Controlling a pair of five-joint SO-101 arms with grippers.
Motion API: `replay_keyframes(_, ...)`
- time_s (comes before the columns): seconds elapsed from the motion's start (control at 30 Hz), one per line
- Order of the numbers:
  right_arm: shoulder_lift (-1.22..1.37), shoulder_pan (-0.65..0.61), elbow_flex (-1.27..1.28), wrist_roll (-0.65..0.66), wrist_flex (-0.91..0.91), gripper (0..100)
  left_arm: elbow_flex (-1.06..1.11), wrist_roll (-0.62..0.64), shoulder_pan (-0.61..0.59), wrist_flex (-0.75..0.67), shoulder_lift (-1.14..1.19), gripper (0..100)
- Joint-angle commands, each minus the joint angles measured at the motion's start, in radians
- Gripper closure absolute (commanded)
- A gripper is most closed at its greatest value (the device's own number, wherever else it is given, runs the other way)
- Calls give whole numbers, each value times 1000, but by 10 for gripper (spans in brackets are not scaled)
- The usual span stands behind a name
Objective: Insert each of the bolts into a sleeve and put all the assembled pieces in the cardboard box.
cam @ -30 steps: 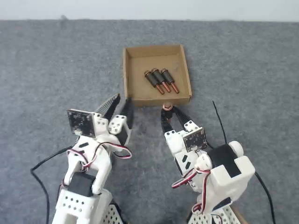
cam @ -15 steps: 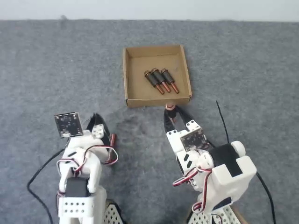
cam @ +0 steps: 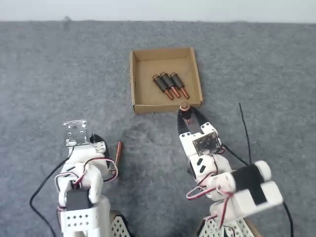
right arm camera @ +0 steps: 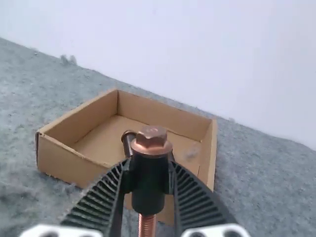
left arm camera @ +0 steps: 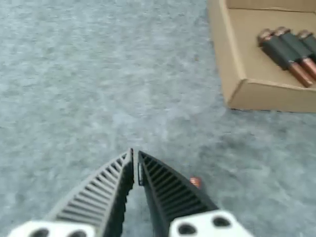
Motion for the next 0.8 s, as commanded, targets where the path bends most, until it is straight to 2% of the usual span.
replay_keyframes(0.0,-194,16,-12,14,197,992,-15,-11,-31,-6,-20,989)
replay_keyframes(0.13,-443,18,-29,14,492,992,-15,-11,-29,-6,-21,989)
replay_keyframes(0.33,-771,81,-221,12,1153,992,-15,-11,-29,-6,-21,989)
replay_keyframes(0.4,-820,97,-319,11,1322,992,-15,-11,-29,-6,-21,989)
replay_keyframes(0.5,-817,116,-459,15,1455,992,-15,-14,-28,-6,-21,989)
replay_keyframes(0.77,-616,122,-810,12,1635,992,-15,-15,-29,-2,-21,989)
